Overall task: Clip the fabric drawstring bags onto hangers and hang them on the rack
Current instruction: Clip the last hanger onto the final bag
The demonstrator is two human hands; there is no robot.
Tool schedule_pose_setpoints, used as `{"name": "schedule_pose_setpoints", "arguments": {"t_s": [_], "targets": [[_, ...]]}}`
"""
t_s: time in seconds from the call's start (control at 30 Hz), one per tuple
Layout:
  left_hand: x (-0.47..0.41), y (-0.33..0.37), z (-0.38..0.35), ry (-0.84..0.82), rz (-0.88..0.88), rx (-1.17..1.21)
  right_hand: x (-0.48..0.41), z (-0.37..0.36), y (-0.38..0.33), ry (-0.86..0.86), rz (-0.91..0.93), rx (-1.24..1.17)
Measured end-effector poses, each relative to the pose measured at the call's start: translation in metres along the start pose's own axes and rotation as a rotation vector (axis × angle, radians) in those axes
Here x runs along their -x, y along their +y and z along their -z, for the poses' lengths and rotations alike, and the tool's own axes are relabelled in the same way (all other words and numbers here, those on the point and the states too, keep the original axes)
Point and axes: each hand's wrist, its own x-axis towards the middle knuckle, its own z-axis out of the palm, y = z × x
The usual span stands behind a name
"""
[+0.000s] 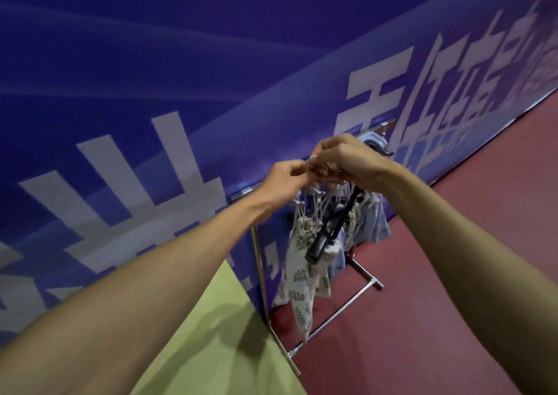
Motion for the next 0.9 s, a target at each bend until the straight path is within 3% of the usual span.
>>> {"name": "schedule_pose_setpoints", "arguments": {"t_s": [0.13,0.37,0.6,0.9], "targets": [[-0.042,-0.006,-0.038,-0.16,0.038,0.087,-0.013,0.062,0.037,-0.031,-0.084,0.039],[-0.119,-0.013,-0.106,-0.339,0.091,-0.02,-0.032,0.157,0.098,-0.038,-0.253,0.087],[-0.194,-0.042,-0.158,-0.461,0.208,-0.087,-0.067,0.202,0.168,0.186,-0.279,0.181],[-0.275,-0.074,-0.204,-0.509,0.463,0.16,-0.124,0.229,0.252,0.619,-0.28,0.091]]}}
